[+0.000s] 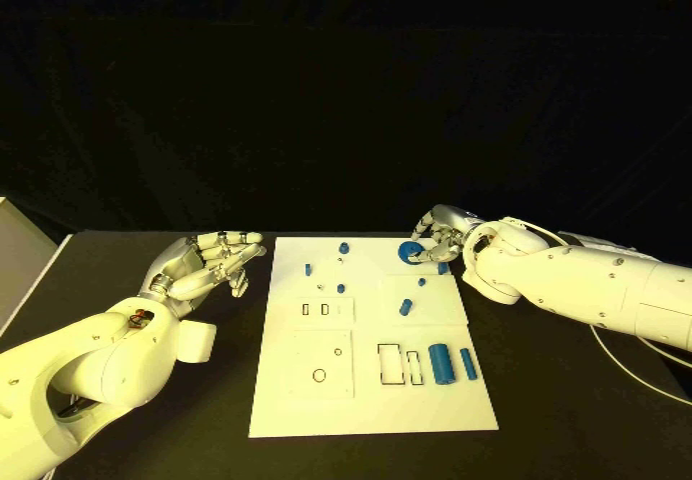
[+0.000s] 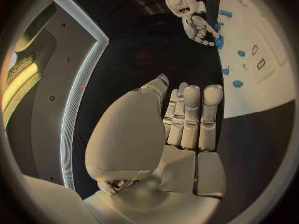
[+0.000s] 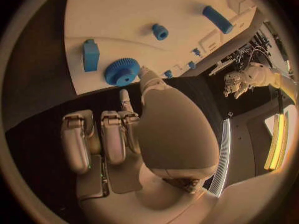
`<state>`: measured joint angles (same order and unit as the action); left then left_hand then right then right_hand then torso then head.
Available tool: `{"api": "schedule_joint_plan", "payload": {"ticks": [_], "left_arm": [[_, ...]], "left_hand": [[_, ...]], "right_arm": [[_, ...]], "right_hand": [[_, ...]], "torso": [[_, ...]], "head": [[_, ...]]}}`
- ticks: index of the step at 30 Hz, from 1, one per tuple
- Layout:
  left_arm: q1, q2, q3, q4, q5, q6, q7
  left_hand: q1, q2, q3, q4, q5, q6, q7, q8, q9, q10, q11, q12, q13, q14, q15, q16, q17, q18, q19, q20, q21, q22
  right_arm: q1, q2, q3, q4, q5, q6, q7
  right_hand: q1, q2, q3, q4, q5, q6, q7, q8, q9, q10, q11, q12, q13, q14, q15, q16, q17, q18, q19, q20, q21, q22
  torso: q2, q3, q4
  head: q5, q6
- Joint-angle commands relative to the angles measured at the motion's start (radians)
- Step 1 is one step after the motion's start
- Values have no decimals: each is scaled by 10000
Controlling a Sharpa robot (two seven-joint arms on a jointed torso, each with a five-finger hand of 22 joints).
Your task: Assemble the parts on the task board
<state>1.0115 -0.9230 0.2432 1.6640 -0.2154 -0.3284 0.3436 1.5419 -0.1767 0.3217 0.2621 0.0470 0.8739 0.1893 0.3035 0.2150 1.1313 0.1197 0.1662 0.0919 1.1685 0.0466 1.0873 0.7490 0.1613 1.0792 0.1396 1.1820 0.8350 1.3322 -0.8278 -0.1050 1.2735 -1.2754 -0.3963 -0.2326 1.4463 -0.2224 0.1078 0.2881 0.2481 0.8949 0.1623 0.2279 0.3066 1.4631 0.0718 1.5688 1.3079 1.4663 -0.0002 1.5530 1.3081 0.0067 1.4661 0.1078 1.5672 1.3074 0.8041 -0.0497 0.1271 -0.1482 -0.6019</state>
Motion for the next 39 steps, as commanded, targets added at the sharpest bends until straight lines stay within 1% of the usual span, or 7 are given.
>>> {"api": "schedule_joint_plan", "payload": {"ticks": [1,6,10,15,24,30,39], "left_arm": [[-2,13,8,17,11,164,80],[-2,10,8,19,11,160,79],[-2,13,8,17,11,162,77],[-2,4,8,12,11,157,74],[-2,16,8,4,11,161,68],[-2,16,8,-2,11,160,65],[-2,16,8,3,11,164,57]], "left_hand": [[-96,-7,64,7,17,-59,-20,8,14,-94,-7,53,13,75,-15,34,-12,-131,12,28,53,16],[-96,-7,64,7,17,-59,-20,8,14,-94,-7,53,13,75,-15,34,-12,-131,12,28,53,16],[-96,-7,64,7,17,-59,-20,8,14,-94,-7,53,13,75,-15,34,-12,-131,12,28,53,16],[-96,-7,64,7,17,-59,-20,8,14,-94,-7,53,13,75,-15,34,-12,-131,12,28,53,16],[-96,-7,64,7,17,-59,-20,8,14,-94,-7,53,13,75,-15,34,-12,-131,12,28,53,16],[-96,-7,64,7,17,-59,-20,8,14,-94,-7,53,13,75,-15,34,-12,-131,12,28,53,16],[-96,-7,64,7,17,-59,-20,8,14,-94,-7,53,13,75,-15,34,-12,-131,12,28,53,16]], "right_arm": [[-19,42,-3,-48,-228,141,-137],[-39,131,-10,-122,-302,194,-178],[-57,190,-15,-225,-422,189,-265],[-69,242,-17,-397,-490,193,-317],[-128,384,-38,-545,-463,468,-293],[-151,455,-44,-669,-413,625,-283],[-162,512,-51,-672,-366,719,-265]], "right_hand": [[50,67,78,-36,70,8,-12,34,11,1077,69,20,2629,957,65,53,2213,-67,1047,38,36,2634],[154,111,178,-51,170,79,-25,69,9,1077,58,20,2629,958,58,57,2221,-67,1047,35,36,2634],[203,120,236,-56,256,86,-24,67,-2,1077,56,20,2629,958,56,58,2224,-67,1047,33,36,2634],[230,132,278,-56,313,93,-23,66,-9,1077,56,20,2629,958,56,60,2227,-67,1047,32,36,2634],[242,159,329,-45,370,118,-23,72,-15,1077,58,20,2629,956,54,58,2220,-67,1047,31,36,2634],[167,234,470,-6,520,292,-39,96,-31,1077,53,20,2629,955,20,59,2221,-67,1047,11,36,2634],[123,233,508,0,548,349,-47,94,-42,1077,47,20,2629,954,5,58,2218,-67,1047,-1,36,2634]], "torso": [[-3,-1,-12],[-7,15,-29],[-8,12,-9],[-9,14,-10],[-10,17,-10],[-20,5,-16],[-17,8,-11]], "head": [[9,4],[12,-31],[4,-62],[9,-79],[43,-118],[49,-128],[37,-141]]}}
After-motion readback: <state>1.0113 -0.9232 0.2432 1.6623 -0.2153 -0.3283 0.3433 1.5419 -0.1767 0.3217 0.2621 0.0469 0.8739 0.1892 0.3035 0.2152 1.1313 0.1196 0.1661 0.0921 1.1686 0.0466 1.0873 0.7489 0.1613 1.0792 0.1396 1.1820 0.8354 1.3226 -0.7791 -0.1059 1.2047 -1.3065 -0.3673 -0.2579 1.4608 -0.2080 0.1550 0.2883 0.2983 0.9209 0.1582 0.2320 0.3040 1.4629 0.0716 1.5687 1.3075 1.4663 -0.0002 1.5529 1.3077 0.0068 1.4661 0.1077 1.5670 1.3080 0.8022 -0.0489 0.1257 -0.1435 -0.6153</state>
